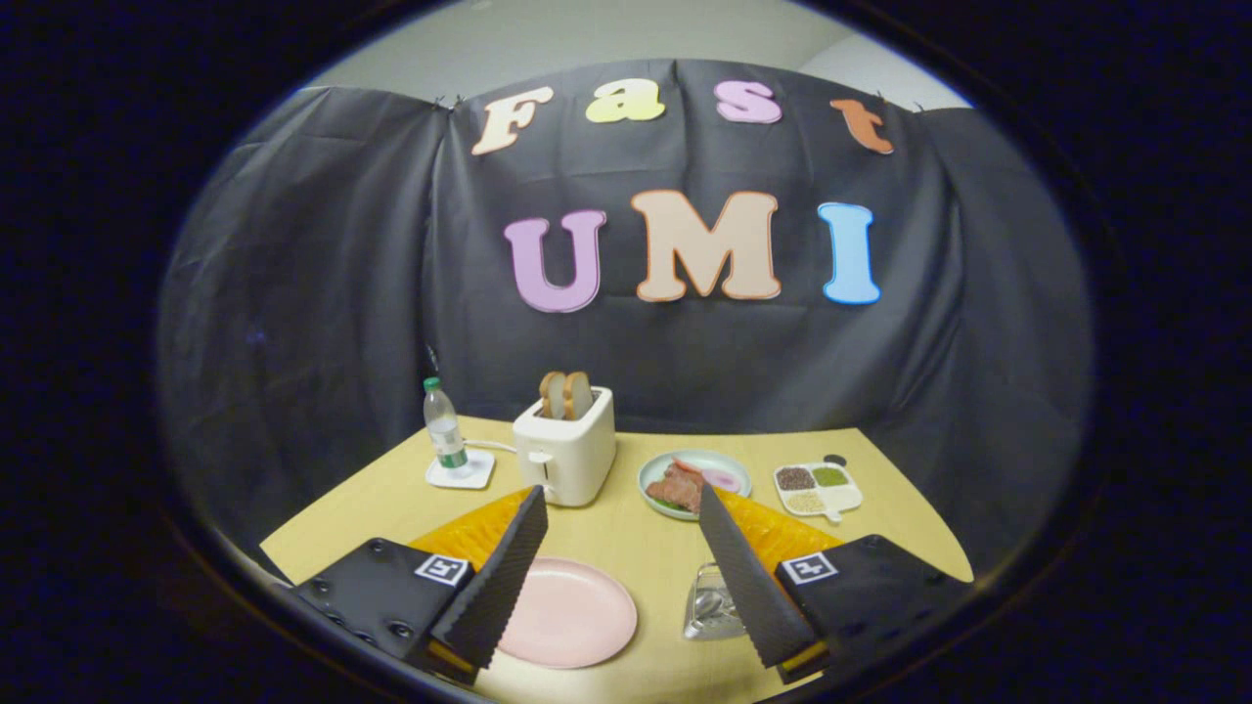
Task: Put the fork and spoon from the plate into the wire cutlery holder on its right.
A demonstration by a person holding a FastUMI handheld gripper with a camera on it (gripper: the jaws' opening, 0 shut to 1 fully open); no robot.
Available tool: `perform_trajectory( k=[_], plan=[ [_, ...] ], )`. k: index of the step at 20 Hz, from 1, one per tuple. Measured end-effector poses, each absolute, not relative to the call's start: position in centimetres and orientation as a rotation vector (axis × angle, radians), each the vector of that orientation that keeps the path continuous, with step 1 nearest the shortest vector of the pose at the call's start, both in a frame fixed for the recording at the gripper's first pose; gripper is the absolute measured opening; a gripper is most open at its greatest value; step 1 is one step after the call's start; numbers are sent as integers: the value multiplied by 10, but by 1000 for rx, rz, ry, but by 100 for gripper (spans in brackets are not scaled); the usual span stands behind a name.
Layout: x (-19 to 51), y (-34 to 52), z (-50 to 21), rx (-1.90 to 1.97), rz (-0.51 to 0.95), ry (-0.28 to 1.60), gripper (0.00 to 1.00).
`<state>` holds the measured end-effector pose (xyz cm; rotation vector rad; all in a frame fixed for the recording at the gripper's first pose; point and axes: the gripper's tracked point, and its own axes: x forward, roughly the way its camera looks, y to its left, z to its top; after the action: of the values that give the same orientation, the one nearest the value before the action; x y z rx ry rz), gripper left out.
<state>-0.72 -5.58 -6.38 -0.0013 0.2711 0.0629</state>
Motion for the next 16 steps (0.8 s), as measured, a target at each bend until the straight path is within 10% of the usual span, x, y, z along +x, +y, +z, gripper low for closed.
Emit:
perform_trajectory(
  k=[16],
  plan=[
    [0,-43,-21,-68,49,121,99]
  ],
)
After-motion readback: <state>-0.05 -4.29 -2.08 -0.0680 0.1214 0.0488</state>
